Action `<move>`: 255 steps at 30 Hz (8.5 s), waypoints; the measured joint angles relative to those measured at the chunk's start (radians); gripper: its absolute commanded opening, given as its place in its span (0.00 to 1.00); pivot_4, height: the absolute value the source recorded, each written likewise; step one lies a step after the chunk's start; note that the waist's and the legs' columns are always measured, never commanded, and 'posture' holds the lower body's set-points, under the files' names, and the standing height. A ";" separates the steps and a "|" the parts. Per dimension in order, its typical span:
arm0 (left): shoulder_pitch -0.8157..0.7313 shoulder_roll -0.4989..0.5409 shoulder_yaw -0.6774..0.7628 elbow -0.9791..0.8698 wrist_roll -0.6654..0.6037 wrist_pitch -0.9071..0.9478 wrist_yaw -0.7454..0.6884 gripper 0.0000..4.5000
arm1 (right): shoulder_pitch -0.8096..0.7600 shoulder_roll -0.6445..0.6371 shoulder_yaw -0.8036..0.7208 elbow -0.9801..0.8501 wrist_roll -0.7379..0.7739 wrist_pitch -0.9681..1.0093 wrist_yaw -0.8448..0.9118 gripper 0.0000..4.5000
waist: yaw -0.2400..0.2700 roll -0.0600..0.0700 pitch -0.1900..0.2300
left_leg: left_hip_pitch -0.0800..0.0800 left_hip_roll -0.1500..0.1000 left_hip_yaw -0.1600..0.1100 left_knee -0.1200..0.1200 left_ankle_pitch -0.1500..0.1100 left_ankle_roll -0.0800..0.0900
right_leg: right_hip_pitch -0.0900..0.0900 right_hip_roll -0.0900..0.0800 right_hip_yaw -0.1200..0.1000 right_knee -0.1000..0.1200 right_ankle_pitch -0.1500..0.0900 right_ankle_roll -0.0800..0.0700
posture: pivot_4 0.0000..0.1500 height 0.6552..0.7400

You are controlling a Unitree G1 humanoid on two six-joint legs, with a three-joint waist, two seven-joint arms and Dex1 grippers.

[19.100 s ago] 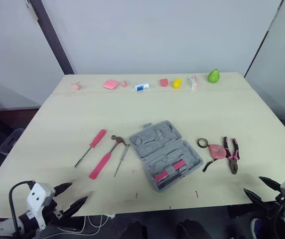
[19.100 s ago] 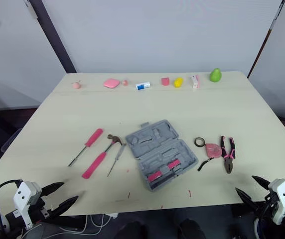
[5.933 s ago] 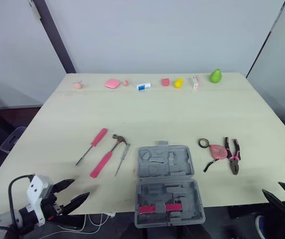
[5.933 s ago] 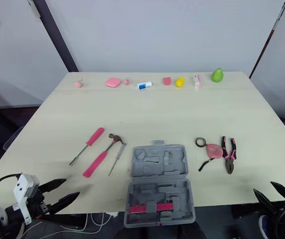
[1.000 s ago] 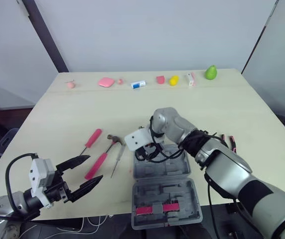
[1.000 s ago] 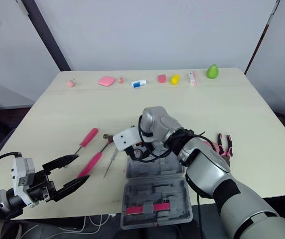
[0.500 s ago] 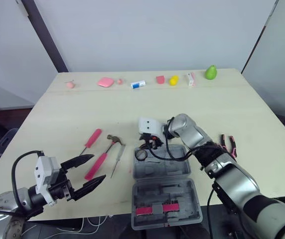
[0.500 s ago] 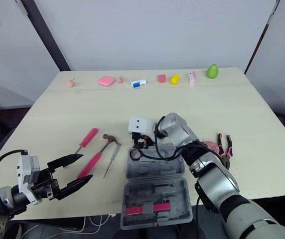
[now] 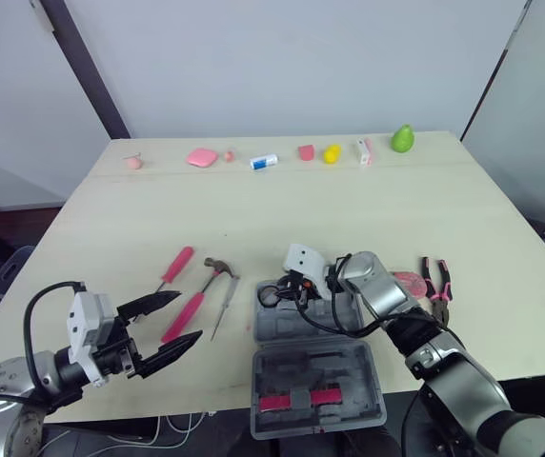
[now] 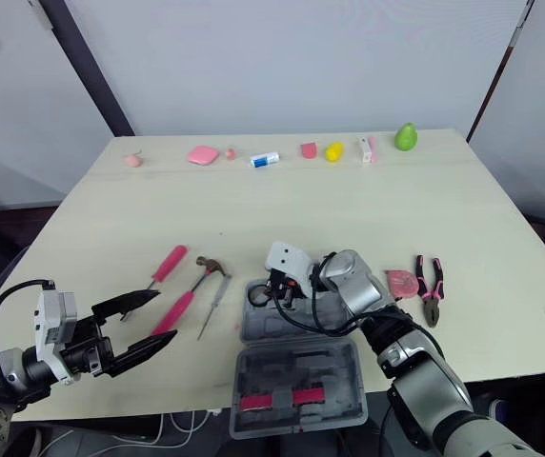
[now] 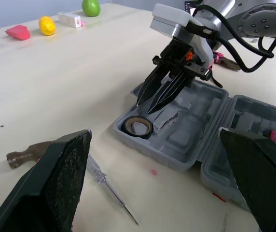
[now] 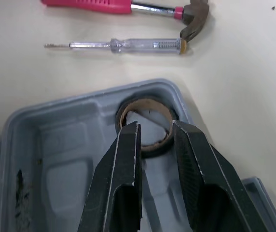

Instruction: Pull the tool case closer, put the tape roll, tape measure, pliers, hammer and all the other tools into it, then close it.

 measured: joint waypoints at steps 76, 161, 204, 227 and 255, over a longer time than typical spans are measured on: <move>0.061 -0.008 0.059 0.418 0.074 -0.148 -0.003 1.00 | 1.227 -0.436 -0.920 -0.551 0.661 -0.252 -0.043 0.98 | 0.012 -0.002 -0.003 | 0.006 0.003 0.001 0.001 0.000 0.000 | 0.008 -0.001 0.001 -0.004 -0.005 0.000 | 1.00 1.00; -0.436 0.095 -0.342 -0.100 -0.065 0.269 -0.124 1.00 | 0.870 -0.377 -0.378 -0.926 0.387 0.485 -0.622 0.01 | 0.029 -0.002 -0.003 | 0.003 0.000 0.000 0.002 0.000 0.001 | 0.009 0.003 -0.002 -0.004 -0.001 0.001 | 1.00 1.00; -0.424 0.127 -0.349 -0.067 -0.055 0.223 -0.212 1.00 | 1.076 -0.725 -0.445 -1.173 0.585 0.600 -0.295 0.98 | 0.033 -0.004 -0.003 | 0.003 0.000 -0.001 0.002 0.000 0.001 | 0.010 0.003 -0.003 -0.004 -0.003 0.004 | 1.00 1.00; -0.451 0.126 -0.351 -0.001 -0.039 0.135 -0.284 1.00 | 0.538 -0.763 -0.178 -0.335 0.287 -0.412 0.324 0.98 | 0.033 -0.003 -0.002 | 0.004 0.000 0.000 0.003 0.000 0.001 | 0.011 0.003 -0.003 -0.004 -0.001 0.001 | 1.00 1.00; -0.475 0.126 -0.351 -0.002 -0.038 0.136 -0.275 1.00 | 0.359 -0.662 -0.087 -0.021 0.137 -0.598 0.361 0.64 | 0.029 -0.003 -0.002 | 0.006 0.000 0.000 0.004 0.000 0.001 | 0.012 0.003 -0.002 -0.003 -0.001 0.000 | 1.00 1.00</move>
